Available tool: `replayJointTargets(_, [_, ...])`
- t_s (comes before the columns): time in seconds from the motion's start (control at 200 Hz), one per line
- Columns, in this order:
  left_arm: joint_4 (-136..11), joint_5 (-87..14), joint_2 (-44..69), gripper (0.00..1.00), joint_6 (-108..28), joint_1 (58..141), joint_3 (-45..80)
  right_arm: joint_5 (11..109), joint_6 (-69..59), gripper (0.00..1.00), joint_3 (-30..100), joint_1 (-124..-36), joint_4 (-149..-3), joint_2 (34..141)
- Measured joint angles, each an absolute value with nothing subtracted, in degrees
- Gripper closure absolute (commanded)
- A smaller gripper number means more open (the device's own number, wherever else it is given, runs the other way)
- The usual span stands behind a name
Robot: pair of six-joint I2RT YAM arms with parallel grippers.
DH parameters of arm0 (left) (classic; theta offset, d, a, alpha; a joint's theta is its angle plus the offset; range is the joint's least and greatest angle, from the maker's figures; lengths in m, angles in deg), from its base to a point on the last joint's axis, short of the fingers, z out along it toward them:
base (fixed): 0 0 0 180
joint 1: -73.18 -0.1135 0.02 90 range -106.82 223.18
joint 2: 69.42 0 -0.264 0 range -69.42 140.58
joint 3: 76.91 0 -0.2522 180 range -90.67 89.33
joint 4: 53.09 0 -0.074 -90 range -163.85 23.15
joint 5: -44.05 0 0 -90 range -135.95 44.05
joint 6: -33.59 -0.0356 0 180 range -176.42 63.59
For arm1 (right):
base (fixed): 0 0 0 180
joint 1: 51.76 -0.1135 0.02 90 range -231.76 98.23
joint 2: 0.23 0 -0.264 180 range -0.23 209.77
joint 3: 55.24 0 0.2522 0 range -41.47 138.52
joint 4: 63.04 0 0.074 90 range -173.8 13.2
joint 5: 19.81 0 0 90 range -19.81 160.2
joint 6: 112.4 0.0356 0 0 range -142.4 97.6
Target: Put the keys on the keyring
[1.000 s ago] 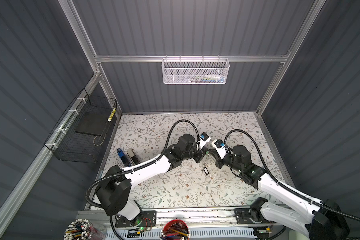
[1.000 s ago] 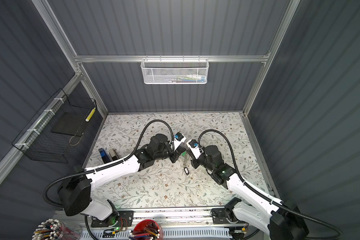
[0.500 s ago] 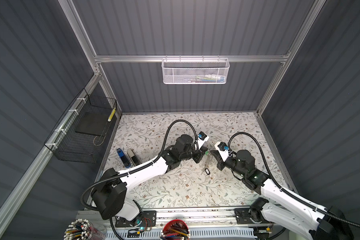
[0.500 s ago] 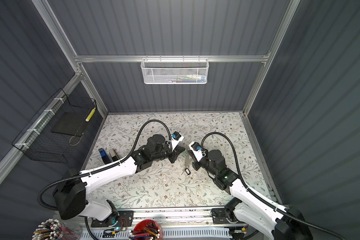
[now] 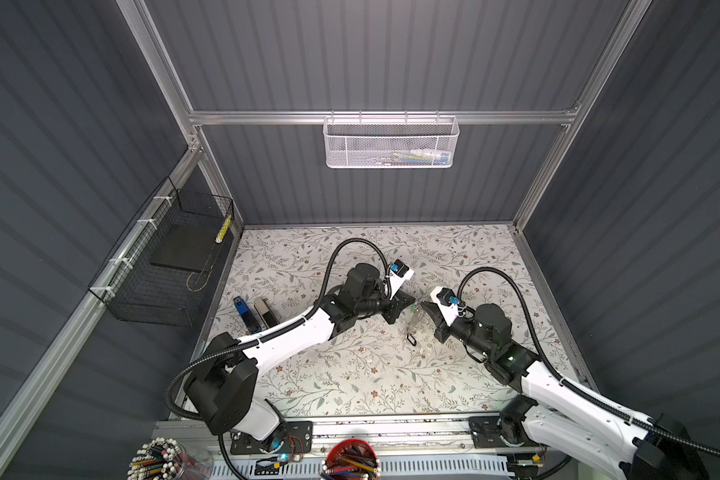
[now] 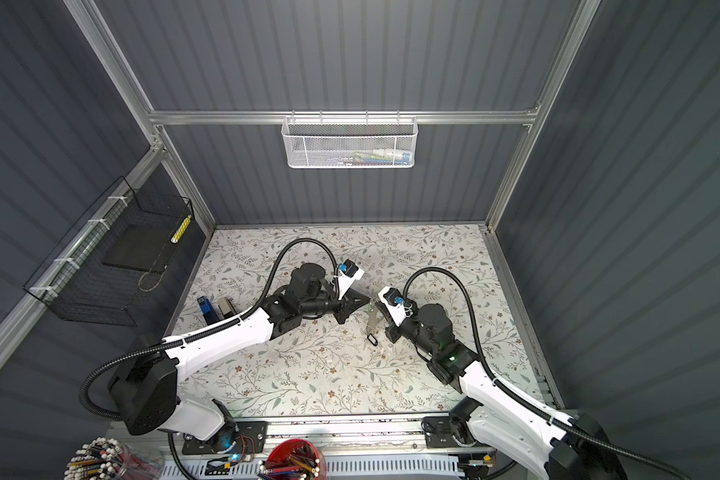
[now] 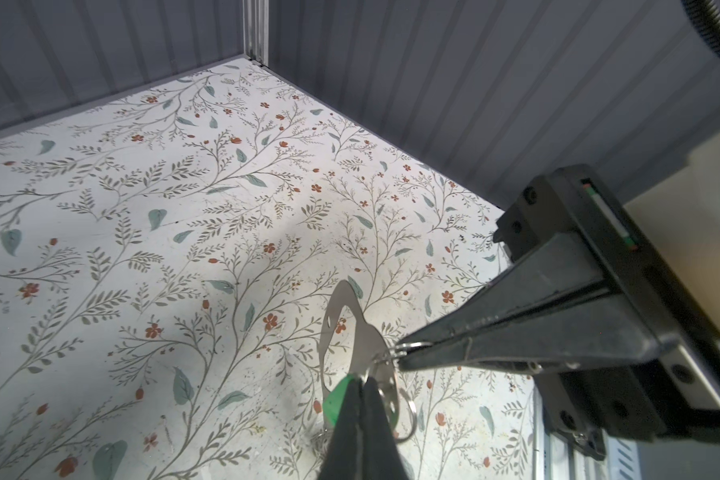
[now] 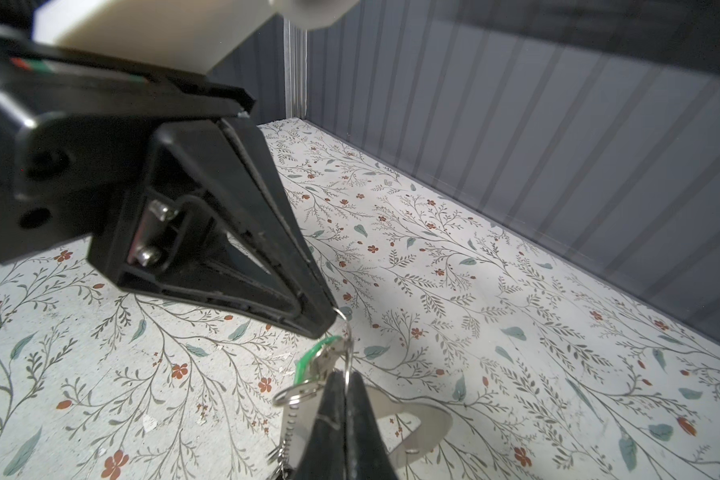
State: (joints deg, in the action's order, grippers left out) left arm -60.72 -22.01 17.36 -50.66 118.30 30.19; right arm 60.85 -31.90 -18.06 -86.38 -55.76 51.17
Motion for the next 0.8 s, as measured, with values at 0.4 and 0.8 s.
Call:
replayJointTargets(0.4, [-61.22, -14.38, 18.17, 0.65, -48.84, 112.73, 29.71, 46.08, -32.95, 1.0, -18.34, -80.78, -49.97, 50.8])
replayJointTargets(0.8, [-66.69, -12.65, 7.53, 0.51, -66.31, 111.64, 32.69, 31.13, -32.82, 1.0, -17.27, -75.18, -47.48, 54.14])
